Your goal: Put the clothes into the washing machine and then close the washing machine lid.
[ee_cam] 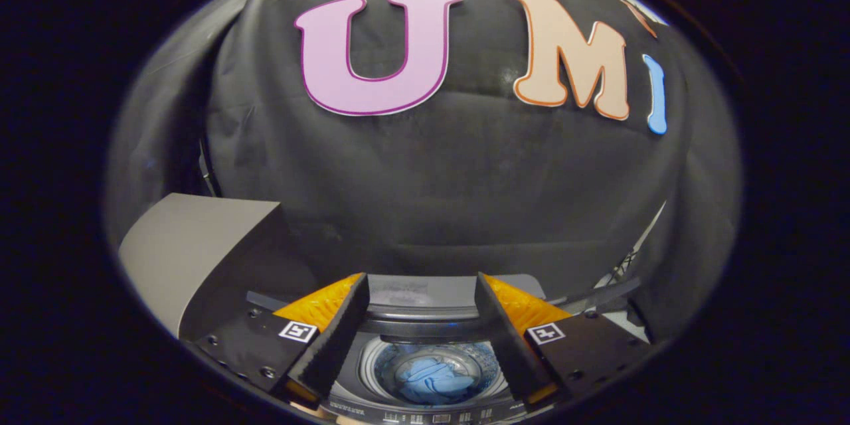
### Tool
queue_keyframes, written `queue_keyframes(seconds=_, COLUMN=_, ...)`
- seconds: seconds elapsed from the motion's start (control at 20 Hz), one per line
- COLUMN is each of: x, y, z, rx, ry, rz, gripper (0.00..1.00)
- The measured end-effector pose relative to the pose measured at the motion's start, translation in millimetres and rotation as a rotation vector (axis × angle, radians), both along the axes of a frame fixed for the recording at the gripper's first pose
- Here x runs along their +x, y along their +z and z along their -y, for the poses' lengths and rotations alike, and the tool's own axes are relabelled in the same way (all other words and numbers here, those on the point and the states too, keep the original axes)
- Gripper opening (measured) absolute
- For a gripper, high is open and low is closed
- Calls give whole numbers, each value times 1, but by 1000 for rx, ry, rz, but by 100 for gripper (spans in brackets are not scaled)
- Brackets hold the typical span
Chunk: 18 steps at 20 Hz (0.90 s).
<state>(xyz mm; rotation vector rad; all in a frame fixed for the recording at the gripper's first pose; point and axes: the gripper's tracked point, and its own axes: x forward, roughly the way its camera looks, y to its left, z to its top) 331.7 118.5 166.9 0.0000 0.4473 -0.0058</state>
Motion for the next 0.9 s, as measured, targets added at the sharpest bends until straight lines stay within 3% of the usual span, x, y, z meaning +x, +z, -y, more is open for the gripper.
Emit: queue_keyframes(seconds=0.9, x=-43, y=6, z=46, rx=25, ry=-24, rz=95, gripper=99)
